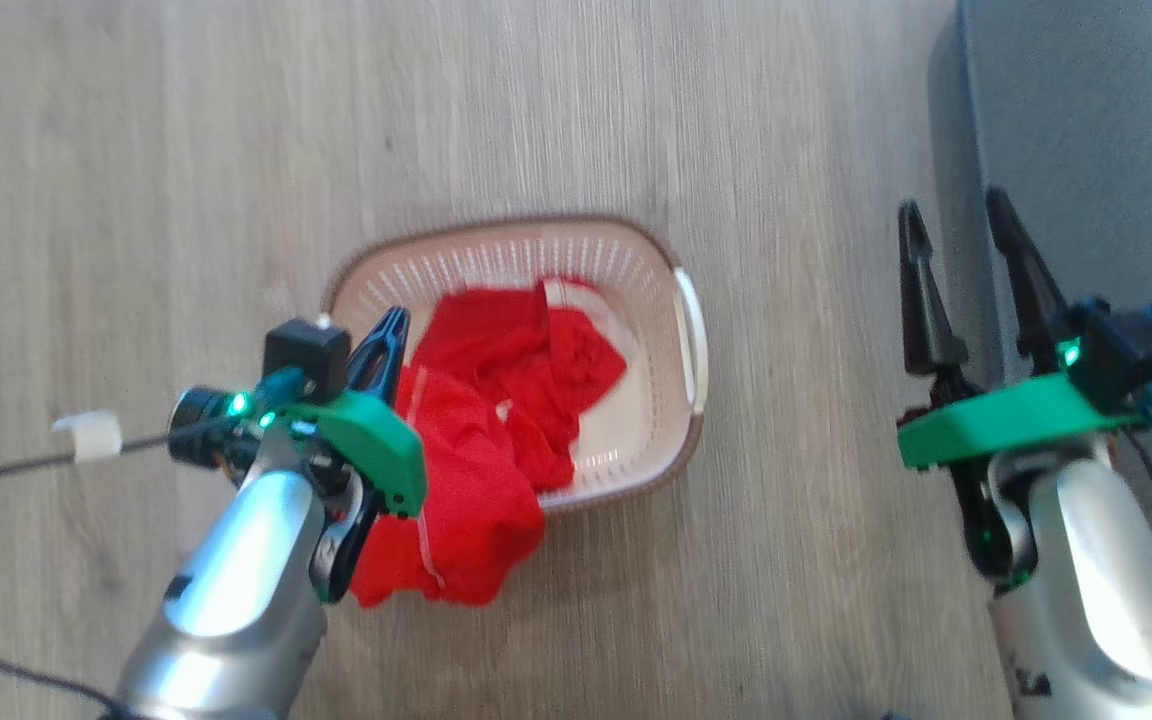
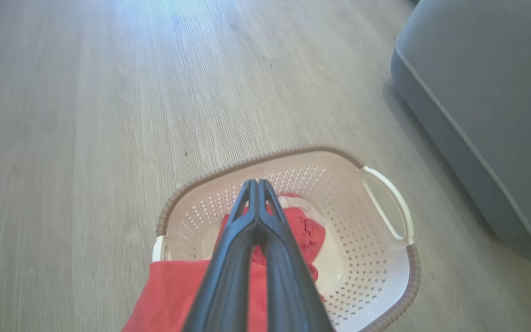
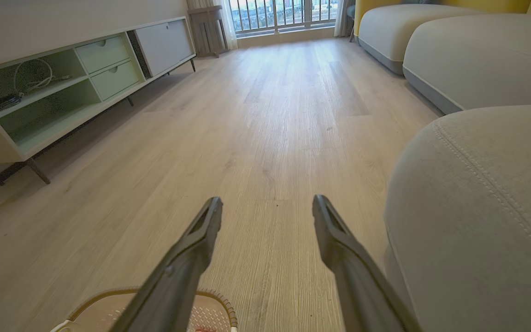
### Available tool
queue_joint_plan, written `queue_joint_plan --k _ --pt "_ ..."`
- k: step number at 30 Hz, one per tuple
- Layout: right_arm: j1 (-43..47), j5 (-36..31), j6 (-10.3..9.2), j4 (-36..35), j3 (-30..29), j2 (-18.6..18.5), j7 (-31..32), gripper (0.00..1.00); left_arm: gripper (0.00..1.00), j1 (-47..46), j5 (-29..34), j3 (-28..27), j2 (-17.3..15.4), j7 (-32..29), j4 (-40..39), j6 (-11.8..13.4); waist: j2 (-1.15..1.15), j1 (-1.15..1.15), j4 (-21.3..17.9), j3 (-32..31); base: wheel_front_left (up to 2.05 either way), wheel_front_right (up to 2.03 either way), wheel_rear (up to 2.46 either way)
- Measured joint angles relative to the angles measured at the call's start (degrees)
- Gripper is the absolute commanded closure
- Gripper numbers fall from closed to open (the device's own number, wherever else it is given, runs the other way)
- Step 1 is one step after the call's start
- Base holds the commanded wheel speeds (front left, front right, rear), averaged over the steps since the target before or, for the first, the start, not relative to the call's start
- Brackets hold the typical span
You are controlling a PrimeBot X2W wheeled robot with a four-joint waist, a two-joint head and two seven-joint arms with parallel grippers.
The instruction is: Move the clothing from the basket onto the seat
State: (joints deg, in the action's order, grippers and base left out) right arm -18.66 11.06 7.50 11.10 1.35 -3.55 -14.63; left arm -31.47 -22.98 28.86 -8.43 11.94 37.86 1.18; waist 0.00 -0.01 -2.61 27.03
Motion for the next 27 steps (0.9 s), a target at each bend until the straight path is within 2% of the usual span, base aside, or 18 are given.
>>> queue_joint_plan --k 8,9,13,14,16,27 --pt "6.9 -0.5 0.0 1.1 -1.4 -0.1 0.0 0.0 1.0 7.5 -0.7 -4.7 0.3 2.3 -9.3 3.2 0.0 0.0 1.6 -11.3 0.0 0.0 0.0" --pt "7.3 -0.5 0.0 1.2 -1.4 -0.1 0.0 0.0 0.96 8.5 -0.5 -5.2 0.3 2.3 -10.5 3.4 0.0 0.0 1.8 -12.5 0.0 0.0 0.0" --pt "7.9 -0.5 0.0 1.3 -1.4 -0.1 0.0 0.0 0.4 12.7 1.2 -6.9 0.1 2.4 -14.7 4.2 0.0 0.0 2.8 -16.4 0.0 0.0 0.0" --pt "8.0 -0.5 0.0 1.3 -1.4 -0.2 0.0 0.0 0.19 13.7 1.5 -7.3 0.1 2.4 -15.5 4.4 0.0 0.0 3.0 -17.1 0.0 0.0 0.0" --pt "8.6 -0.5 0.0 1.3 -1.3 -0.3 0.0 0.0 0.01 15.5 2.0 -8.1 0.1 2.4 -16.7 4.6 0.0 0.0 3.5 -18.6 0.0 0.0 0.0" --pt "12.5 -0.5 0.0 1.9 -1.0 -1.1 0.0 0.0 0.0 23.8 4.6 -14.0 0.2 2.4 -22.0 6.1 0.0 0.0 4.9 -24.0 0.0 0.0 0.0"
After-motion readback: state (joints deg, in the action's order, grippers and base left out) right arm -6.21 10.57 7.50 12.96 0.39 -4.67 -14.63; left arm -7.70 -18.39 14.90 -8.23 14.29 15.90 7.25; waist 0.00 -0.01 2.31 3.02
